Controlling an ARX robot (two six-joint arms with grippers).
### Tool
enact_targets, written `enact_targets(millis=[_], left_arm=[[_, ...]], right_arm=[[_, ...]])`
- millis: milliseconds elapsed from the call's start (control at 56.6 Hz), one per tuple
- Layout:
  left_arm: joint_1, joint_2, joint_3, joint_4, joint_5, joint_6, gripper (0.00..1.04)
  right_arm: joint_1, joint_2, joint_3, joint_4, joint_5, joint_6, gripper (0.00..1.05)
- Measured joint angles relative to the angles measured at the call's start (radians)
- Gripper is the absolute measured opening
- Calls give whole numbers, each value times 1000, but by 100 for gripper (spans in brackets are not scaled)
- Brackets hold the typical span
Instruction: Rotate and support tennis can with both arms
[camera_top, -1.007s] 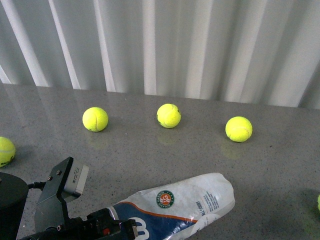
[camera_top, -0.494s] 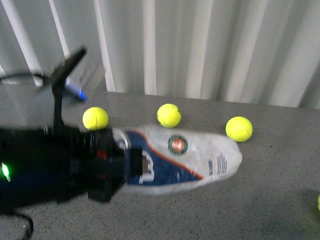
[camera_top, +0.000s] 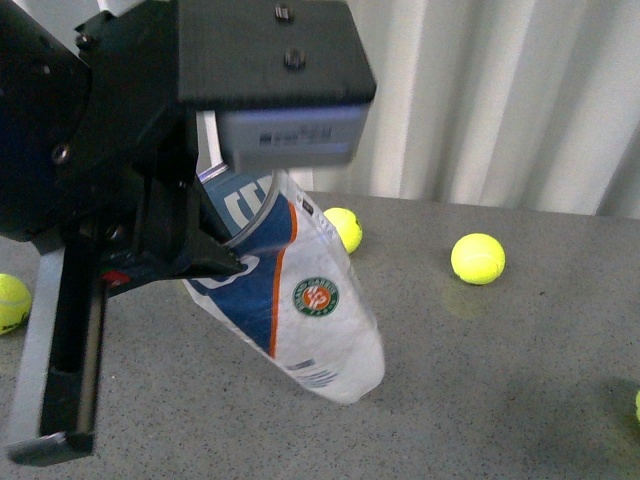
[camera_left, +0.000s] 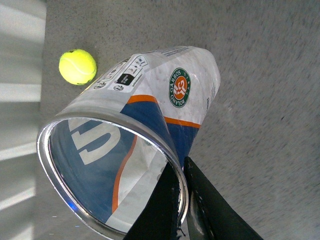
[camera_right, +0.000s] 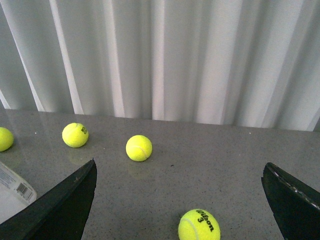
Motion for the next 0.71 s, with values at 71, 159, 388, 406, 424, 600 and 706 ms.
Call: enact_targets(millis=[71, 159, 388, 406, 424, 600, 706], left_arm=[[-3, 31, 20, 18, -16, 87, 4], [-11, 61, 36, 31, -35, 163, 4], [-15, 124, 43, 27, -100, 351, 4], [-15, 127, 44, 26, -102, 356, 4], [-14, 134, 46, 24, -106, 368, 4], [-15, 155, 69, 4, -112, 424, 4], [-24, 159, 73, -8, -109, 438, 4]], right_arm=[[0, 0, 0, 0, 0, 0, 97], [0, 0, 0, 0, 0, 0, 97], [0, 0, 0, 0, 0, 0, 97], [0, 0, 0, 0, 0, 0, 97], [0, 0, 0, 0, 0, 0, 97], [0, 0, 0, 0, 0, 0, 97], [0, 0, 0, 0, 0, 0, 97]])
